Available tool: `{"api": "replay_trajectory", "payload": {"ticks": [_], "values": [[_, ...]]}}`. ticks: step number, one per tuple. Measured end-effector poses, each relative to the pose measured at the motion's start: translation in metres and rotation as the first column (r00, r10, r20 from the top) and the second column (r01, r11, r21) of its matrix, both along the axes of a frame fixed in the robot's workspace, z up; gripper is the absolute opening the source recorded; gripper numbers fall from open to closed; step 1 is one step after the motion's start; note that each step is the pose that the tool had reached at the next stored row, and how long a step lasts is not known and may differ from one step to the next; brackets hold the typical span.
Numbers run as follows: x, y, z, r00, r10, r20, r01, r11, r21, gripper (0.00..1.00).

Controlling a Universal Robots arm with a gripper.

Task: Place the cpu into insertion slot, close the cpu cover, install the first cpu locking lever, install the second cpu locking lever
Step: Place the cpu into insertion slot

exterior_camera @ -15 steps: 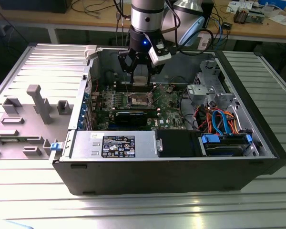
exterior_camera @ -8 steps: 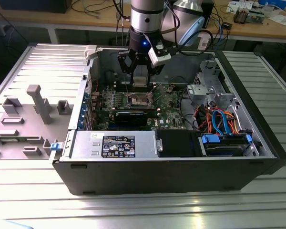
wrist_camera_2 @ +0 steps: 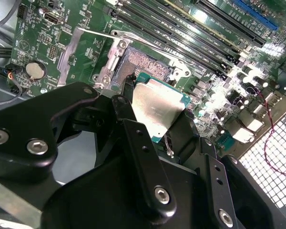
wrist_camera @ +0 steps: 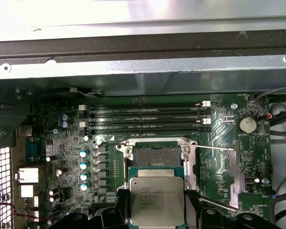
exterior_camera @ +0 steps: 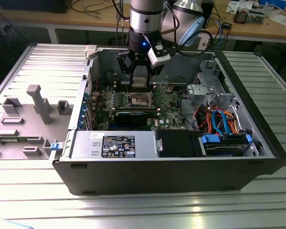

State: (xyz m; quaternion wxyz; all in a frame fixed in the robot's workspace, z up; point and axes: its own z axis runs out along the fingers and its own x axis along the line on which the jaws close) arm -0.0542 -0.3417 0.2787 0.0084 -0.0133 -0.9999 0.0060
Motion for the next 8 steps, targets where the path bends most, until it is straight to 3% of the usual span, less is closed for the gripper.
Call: {"api": "replay_trajectory", "payload": {"ticks": [8], "values": [[-0.0008, 0.0000, -0.0011, 1.0000, 0.000, 0.0000, 0.000, 1.0000, -0.0028, 0.55]]}}
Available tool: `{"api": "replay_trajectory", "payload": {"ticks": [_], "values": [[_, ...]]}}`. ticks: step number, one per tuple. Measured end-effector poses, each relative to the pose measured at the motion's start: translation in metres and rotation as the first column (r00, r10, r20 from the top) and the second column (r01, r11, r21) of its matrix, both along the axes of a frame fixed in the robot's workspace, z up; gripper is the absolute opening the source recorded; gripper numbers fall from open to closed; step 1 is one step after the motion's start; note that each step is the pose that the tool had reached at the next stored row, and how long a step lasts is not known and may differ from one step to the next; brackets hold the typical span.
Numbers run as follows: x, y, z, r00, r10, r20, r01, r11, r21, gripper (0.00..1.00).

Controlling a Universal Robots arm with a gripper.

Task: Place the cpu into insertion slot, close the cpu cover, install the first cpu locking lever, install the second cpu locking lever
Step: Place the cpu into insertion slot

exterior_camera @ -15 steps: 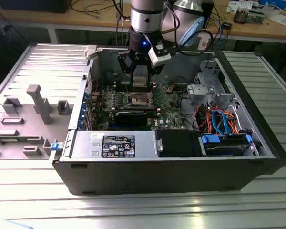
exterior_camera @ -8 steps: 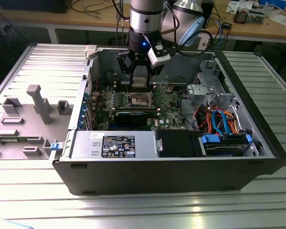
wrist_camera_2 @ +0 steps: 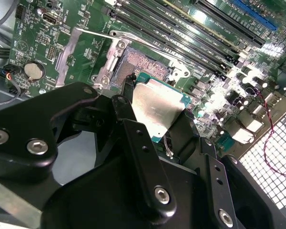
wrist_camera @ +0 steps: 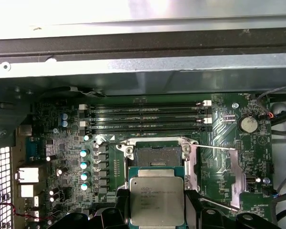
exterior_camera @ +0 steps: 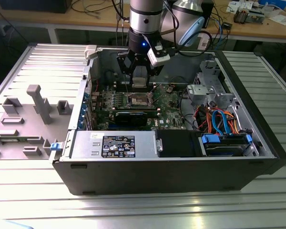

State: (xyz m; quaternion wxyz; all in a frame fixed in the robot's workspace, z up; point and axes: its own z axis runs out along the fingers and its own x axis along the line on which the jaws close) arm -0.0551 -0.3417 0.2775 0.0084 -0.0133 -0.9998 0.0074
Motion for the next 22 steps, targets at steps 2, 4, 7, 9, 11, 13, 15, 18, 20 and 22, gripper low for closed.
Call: {"api": "replay_trajectory", "payload": {"ticks": [2, 4, 7, 9, 11, 13, 15, 18, 20, 22], "values": [[-0.0002, 0.0000, -0.0002, 1.0000, 0.000, 0.0000, 0.000, 1.0000, -0.0006, 0.55], [-0.0003, 0.0000, -0.0005, 1.0000, 0.000, 0.0000, 0.000, 1.0000, -0.0012, 0.55], [-0.0005, 0.0000, -0.0010, 1.0000, 0.000, 0.0000, 0.000, 1.0000, -0.0025, 0.55], [-0.0007, 0.0000, -0.0013, 1.0000, 0.000, 0.0000, 0.000, 1.0000, -0.0035, 0.55], [-0.0009, 0.0000, -0.0017, 1.0000, 0.000, 0.0000, 0.000, 1.0000, -0.0049, 0.55], [-0.0012, 0.0000, -0.0021, 1.0000, 0.000, 0.0000, 0.000, 1.0000, -0.0065, 0.55], [-0.0013, 0.0000, -0.0024, 1.0000, 0.000, 0.0000, 0.000, 1.0000, -0.0074, 0.55], [-0.0017, 0.0000, -0.0028, 1.0000, 0.000, 0.0000, 0.000, 1.0000, -0.0090, 0.55], [-0.0019, 0.0000, -0.0030, 1.0000, 0.000, 0.0000, 0.000, 1.0000, -0.0098, 0.55], [-0.0021, 0.0000, -0.0033, 1.0000, 0.000, 0.0000, 0.000, 0.9999, -0.0104, 0.55]]}}
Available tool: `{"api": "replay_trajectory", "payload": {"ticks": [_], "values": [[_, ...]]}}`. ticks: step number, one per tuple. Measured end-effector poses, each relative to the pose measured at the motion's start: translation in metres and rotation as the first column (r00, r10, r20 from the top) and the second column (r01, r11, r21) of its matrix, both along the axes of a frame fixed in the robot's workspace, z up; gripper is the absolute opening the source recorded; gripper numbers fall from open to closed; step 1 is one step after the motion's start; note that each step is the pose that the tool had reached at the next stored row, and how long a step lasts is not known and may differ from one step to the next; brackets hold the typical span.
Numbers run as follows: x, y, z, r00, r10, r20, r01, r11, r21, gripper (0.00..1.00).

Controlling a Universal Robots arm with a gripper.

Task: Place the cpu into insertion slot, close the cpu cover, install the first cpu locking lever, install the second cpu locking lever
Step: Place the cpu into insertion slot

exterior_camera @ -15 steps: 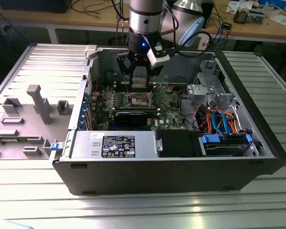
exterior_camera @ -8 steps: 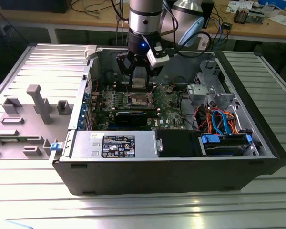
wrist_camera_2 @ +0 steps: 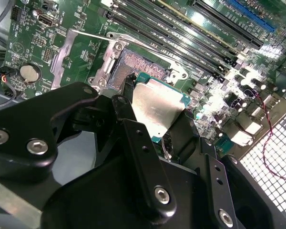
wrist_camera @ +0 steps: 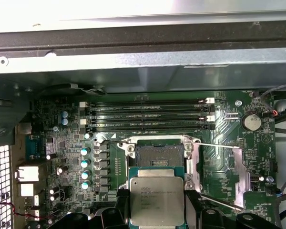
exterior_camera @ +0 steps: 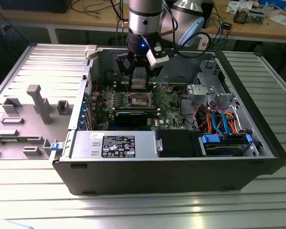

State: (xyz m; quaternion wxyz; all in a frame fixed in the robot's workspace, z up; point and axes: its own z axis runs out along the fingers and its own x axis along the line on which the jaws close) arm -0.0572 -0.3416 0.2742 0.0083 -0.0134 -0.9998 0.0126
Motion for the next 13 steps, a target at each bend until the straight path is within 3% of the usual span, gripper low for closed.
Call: {"api": "replay_trajectory", "payload": {"ticks": [13], "values": [[-0.0015, 0.0000, -0.0014, 1.0000, 0.000, 0.0000, 0.000, 1.0000, -0.0056, 0.55]]}}
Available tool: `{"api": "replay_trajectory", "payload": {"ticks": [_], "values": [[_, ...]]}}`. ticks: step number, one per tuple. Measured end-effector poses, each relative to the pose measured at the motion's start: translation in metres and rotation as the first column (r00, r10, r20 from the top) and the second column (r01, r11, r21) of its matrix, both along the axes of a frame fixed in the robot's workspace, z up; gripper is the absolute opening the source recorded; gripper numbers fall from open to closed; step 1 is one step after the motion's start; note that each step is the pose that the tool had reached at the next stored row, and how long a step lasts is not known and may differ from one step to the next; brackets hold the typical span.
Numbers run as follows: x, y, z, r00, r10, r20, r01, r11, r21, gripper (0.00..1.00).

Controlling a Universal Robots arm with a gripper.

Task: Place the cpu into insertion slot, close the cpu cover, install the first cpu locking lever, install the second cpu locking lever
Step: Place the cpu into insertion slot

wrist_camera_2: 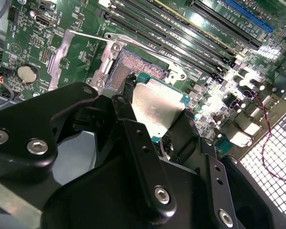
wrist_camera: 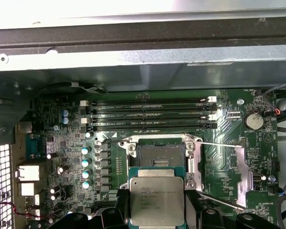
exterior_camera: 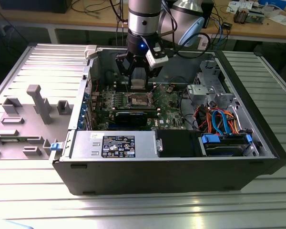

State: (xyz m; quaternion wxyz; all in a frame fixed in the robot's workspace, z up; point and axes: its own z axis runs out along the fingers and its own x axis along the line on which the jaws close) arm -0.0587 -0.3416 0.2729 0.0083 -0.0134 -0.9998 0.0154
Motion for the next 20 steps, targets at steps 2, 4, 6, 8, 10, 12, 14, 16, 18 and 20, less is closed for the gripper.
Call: {"api": "replay_trajectory", "payload": {"ticks": [2, 4, 6, 8, 10, 12, 14, 16, 18, 20], "values": [[-0.0002, 0.0000, -0.0001, 1.0000, 0.000, 0.0000, 0.000, 1.0000, -0.0009, 0.55], [-0.0004, 0.0000, -0.0003, 1.0000, 0.000, 0.0000, 0.000, 1.0000, -0.0016, 0.55], [-0.0006, 0.0000, -0.0005, 1.0000, 0.000, 0.0000, 0.000, 1.0000, -0.0024, 0.55], [-0.0007, 0.0000, -0.0007, 1.0000, 0.000, 0.0000, 0.000, 1.0000, -0.0033, 0.55], [-0.0009, 0.0000, -0.0008, 1.0000, 0.000, 0.0000, 0.000, 1.0000, -0.0044, 0.55], [-0.0012, 0.0000, -0.0012, 1.0000, 0.000, 0.0000, 0.000, 1.0000, -0.0067, 0.55], [-0.0015, 0.0000, -0.0015, 1.0000, 0.000, 0.0000, 0.000, 1.0000, -0.0083, 0.55], [-0.0016, 0.0000, -0.0017, 1.0000, 0.000, 0.0000, 0.000, 1.0000, -0.0092, 0.55], [-0.0018, 0.0000, -0.0019, 1.0000, 0.000, 0.0000, 0.000, 0.9999, -0.0102, 0.55], [-0.0018, 0.0001, -0.0022, 1.0000, 0.000, 0.0001, 0.000, 0.9999, -0.0114, 0.55]]}}
